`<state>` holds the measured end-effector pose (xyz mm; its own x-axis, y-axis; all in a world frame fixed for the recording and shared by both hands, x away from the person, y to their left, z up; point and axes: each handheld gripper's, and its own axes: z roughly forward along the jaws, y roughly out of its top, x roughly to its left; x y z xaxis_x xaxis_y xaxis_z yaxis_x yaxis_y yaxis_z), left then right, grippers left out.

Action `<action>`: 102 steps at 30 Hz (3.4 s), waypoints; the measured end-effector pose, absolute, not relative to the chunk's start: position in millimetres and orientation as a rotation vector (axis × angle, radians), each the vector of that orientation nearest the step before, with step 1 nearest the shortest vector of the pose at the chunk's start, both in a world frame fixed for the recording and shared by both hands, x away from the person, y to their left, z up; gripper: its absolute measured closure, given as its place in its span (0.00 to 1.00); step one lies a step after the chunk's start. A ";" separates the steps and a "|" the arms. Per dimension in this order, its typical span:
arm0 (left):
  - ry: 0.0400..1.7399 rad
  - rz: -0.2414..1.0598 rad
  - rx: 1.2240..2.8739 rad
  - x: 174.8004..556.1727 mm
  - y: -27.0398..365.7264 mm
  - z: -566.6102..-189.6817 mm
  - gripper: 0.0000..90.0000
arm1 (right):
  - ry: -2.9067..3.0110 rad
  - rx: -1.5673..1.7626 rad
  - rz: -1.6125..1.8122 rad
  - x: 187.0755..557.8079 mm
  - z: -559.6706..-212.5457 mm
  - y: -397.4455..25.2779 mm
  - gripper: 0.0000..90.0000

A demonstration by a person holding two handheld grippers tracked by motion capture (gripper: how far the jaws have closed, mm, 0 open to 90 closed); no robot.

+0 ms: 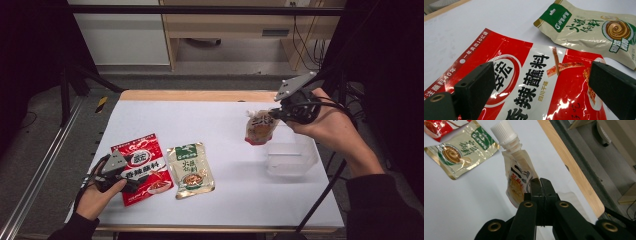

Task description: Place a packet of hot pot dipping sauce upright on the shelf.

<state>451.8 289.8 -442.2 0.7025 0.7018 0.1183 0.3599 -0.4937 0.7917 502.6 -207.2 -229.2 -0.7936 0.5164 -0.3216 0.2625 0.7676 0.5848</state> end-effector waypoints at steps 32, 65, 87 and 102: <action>0.812 0.569 2.149 453.9 289.9 -445.2 0.08 | 2.454 0.792 0.724 467.5 -274.5 -285.6 1.00; 0.797 0.561 2.160 453.6 288.4 -445.7 0.08 | 2.490 0.851 0.745 468.0 -305.9 -294.4 1.00; 0.794 0.557 2.171 453.4 287.2 -446.8 0.08 | 2.490 0.848 0.780 472.1 -327.7 -295.4 0.80; 0.796 0.571 2.182 453.7 286.6 -447.3 0.08 | 2.327 0.737 0.896 458.3 -305.6 -258.0 0.26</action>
